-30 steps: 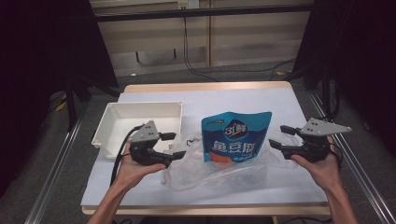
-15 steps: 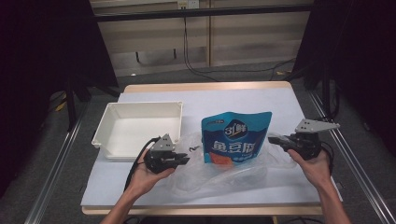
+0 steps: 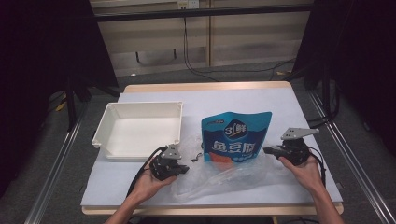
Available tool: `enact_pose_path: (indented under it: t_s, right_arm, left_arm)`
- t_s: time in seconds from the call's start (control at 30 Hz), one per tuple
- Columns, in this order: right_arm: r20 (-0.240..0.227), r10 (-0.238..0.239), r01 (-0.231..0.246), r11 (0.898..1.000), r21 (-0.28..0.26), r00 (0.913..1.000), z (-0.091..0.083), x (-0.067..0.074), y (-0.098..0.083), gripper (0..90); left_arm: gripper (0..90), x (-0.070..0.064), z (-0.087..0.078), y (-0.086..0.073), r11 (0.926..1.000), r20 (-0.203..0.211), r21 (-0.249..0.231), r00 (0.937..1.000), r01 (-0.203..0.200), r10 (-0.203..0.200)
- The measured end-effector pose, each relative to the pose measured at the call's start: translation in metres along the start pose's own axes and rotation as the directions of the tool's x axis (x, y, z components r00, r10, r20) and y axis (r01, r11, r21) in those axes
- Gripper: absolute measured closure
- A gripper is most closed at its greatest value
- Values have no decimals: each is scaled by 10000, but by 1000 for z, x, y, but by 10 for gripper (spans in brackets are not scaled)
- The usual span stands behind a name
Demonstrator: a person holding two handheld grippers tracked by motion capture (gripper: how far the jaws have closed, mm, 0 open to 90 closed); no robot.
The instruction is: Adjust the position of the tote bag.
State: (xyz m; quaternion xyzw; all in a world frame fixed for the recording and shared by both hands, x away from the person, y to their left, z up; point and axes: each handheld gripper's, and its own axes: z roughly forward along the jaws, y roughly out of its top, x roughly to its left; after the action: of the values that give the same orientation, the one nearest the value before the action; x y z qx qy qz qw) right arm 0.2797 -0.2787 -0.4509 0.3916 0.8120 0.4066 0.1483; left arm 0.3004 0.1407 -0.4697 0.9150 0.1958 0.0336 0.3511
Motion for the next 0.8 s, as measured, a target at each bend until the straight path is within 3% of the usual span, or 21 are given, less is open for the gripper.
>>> enact_pose_path:
  t_s: [0.07, 0.17, 0.33, 0.37, 0.5, 0.6, 0.63, 0.7, 0.77, 0.8]
  right_arm:
    - [36, 17, -18, 9997, 228, 10000, 3, -1, -4, 900]
    - [349, -162, 136, 9972, 736, 9993, 9, -3, -10, 900]
    - [754, -337, 225, 9892, 1447, 9966, 15, -6, -20, 900]
    - [729, -185, 80, 9899, 1416, 9972, 15, -6, -22, 900]
    - [1319, -634, 404, 9847, 1698, 9892, 10, -6, -24, 900]
    - [1344, -345, 128, 9872, 1588, 9903, 8, -9, -26, 900]
    - [1304, -450, 234, 9864, 1626, 9904, 8, -7, -25, 900]
    - [1107, -437, 273, 9889, 1460, 9929, 8, -5, -25, 879]
    - [1067, -240, 126, 9942, 1064, 9940, 3, -4, -22, 699]
    - [942, -81, 15, 9975, 705, 9955, -1, -5, -21, 658]
  left_arm:
    - [900, -1, 1, -1, 9998, 153, 12, 9996, 219, -219]
    - [900, -2, 3, 0, 10000, 326, 25, 9995, -52, 51]
    - [895, -6, 5, 3, 9997, 694, -222, 9976, 44, -29]
    - [895, -8, 6, 4, 9997, 567, -225, 9984, 101, -88]
    - [877, -4, 9, 3, 9998, 347, -138, 9993, 119, -114]
    - [886, 3, 7, 3, 9996, -85, -28, 9996, 266, -266]
    - [886, 2, 6, 3, 9988, -19, -20, 9988, 482, -482]
    - [879, 2, 5, 1, 9992, 196, -52, 9991, 386, -385]
    - [824, -1, 2, 0, 9992, 310, -179, 9989, 368, -362]
    - [805, -2, 1, 1, 9991, 328, -256, 9989, 332, -323]
